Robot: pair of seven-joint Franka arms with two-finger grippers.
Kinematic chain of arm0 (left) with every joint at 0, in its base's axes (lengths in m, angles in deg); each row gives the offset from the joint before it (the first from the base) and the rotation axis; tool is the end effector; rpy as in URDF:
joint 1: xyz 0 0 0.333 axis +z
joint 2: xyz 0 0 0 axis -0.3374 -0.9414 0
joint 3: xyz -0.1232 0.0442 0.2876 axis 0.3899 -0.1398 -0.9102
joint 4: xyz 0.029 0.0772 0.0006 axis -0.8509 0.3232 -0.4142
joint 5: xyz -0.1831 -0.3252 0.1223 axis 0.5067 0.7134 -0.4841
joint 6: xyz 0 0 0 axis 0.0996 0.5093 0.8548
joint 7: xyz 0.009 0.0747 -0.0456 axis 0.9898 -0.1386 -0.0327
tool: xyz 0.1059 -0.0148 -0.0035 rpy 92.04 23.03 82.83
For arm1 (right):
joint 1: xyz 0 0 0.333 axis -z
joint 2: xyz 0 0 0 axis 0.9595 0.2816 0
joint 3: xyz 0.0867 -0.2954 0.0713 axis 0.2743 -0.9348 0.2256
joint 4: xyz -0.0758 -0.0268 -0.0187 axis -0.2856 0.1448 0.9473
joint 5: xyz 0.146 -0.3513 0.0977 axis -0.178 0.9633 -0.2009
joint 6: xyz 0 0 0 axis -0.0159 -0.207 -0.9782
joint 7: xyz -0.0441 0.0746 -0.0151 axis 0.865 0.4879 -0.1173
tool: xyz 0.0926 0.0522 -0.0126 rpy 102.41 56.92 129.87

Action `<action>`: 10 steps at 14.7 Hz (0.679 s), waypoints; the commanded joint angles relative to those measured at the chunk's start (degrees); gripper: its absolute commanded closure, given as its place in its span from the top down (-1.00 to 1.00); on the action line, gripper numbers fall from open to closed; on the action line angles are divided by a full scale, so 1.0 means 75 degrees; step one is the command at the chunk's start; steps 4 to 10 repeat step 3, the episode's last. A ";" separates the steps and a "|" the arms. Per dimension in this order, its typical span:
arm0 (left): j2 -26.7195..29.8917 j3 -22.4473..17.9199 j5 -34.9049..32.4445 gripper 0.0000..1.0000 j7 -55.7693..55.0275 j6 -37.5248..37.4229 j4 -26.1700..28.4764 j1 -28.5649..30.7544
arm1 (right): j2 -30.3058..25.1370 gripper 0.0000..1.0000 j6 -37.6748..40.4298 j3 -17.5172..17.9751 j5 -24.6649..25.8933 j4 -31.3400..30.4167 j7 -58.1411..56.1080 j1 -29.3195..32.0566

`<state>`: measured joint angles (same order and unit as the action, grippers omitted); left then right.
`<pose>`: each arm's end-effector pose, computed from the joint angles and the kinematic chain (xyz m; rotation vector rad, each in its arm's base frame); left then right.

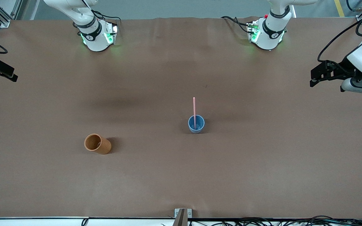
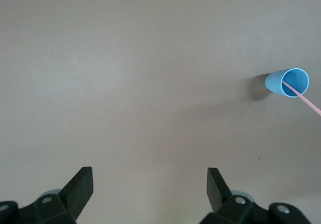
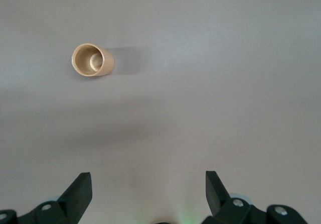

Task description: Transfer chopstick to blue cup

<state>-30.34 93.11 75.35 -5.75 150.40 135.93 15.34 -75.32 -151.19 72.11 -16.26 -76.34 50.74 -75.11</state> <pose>0.5715 -0.0849 0.6530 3.0972 -0.2976 0.0187 0.5463 -0.0304 0.6580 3.1071 -0.1703 -0.0777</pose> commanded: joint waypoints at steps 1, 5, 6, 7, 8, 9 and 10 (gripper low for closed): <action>-0.0003 -0.0030 0.0101 1.00 0.0017 -0.0043 -0.0096 -0.0002 | -0.0043 1.00 -0.0045 0.0001 -0.0087 -0.0046 -0.0032 -0.0004; -0.0003 -0.0030 0.0101 1.00 0.0017 -0.0043 -0.0096 -0.0002 | -0.0043 1.00 -0.0138 0.0001 -0.0099 -0.0046 -0.0009 0.0008; -0.0003 -0.0030 0.0101 1.00 0.0017 -0.0043 -0.0096 -0.0002 | -0.0043 1.00 -0.0138 0.0001 -0.0099 -0.0046 -0.0009 0.0008; -0.0003 -0.0030 0.0101 1.00 0.0017 -0.0043 -0.0096 -0.0002 | -0.0043 1.00 -0.0138 0.0001 -0.0099 -0.0046 -0.0009 0.0008; -0.0003 -0.0030 0.0101 1.00 0.0017 -0.0043 -0.0096 -0.0002 | -0.0043 1.00 -0.0138 0.0001 -0.0099 -0.0046 -0.0009 0.0008; -0.0003 -0.0030 0.0101 1.00 0.0017 -0.0043 -0.0096 -0.0002 | -0.0043 1.00 -0.0138 0.0001 -0.0099 -0.0046 -0.0009 0.0008; -0.0003 -0.0030 0.0101 1.00 0.0017 -0.0043 -0.0096 -0.0002 | -0.0043 1.00 -0.0138 0.0001 -0.0099 -0.0046 -0.0009 0.0008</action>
